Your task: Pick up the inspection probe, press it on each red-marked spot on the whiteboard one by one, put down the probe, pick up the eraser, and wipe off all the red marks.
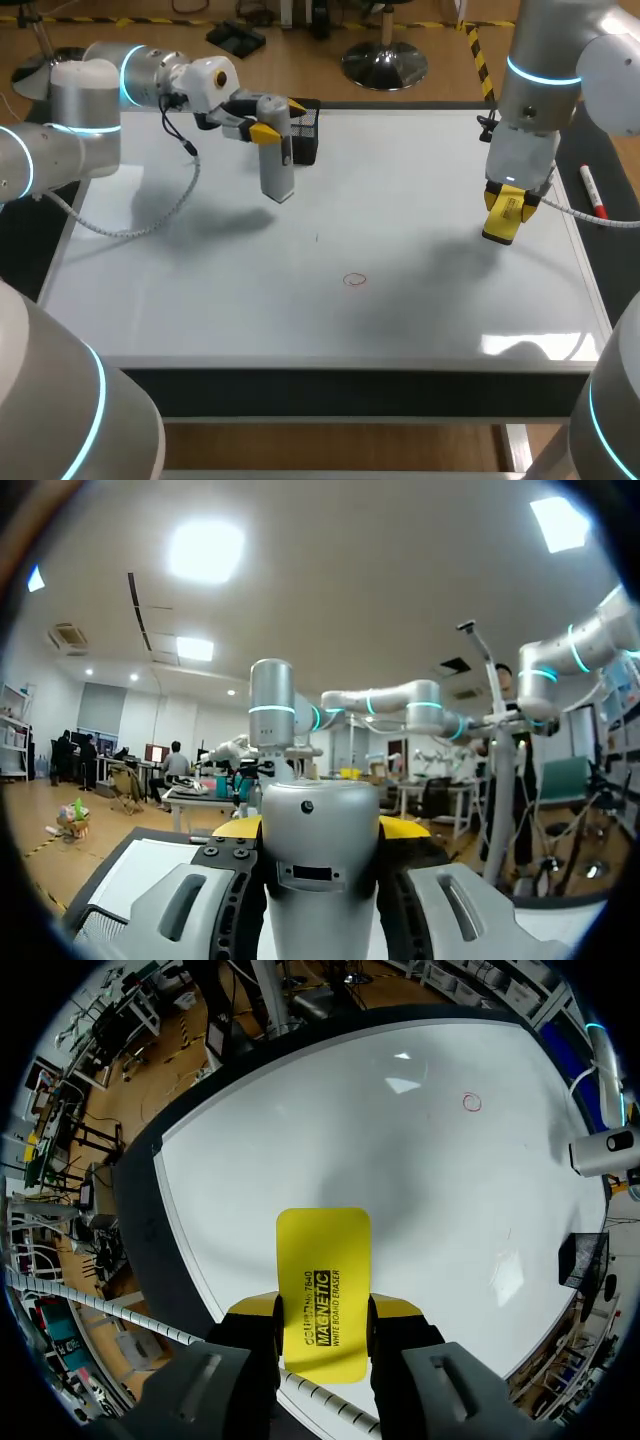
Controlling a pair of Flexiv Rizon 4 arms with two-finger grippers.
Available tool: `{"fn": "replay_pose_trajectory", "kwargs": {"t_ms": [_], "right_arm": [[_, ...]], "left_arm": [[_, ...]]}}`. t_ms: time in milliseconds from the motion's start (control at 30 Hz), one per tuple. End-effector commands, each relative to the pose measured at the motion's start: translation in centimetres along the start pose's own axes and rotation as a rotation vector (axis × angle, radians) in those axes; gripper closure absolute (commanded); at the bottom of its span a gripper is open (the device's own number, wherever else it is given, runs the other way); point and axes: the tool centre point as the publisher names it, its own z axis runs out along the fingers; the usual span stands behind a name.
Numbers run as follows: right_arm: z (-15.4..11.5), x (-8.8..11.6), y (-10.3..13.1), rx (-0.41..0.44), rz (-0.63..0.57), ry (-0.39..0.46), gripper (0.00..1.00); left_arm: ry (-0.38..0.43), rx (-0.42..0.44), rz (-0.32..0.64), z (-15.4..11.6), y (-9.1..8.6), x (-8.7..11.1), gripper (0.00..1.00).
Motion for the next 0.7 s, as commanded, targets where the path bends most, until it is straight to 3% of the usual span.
{"fn": "replay_pose_trajectory", "kwargs": {"t_ms": [33, 200, 700], "right_arm": [[-0.1, 0.0, 0.0, 0.001, -0.001, 0.003, 1.00], [-0.1, 0.0, 0.0, 0.001, -0.001, 0.003, 1.00], [-0.1, 0.0, 0.0, 0.001, -0.001, 0.003, 1.00]], "left_arm": [[0.051, -0.008, -0.007, -2.0, -0.2, -1.1, 1.00], [0.074, -0.064, -0.017, -2.7, -0.4, -1.8, 1.00], [0.088, -0.051, -0.026, -3.7, -0.8, -1.7, 1.00]]}}
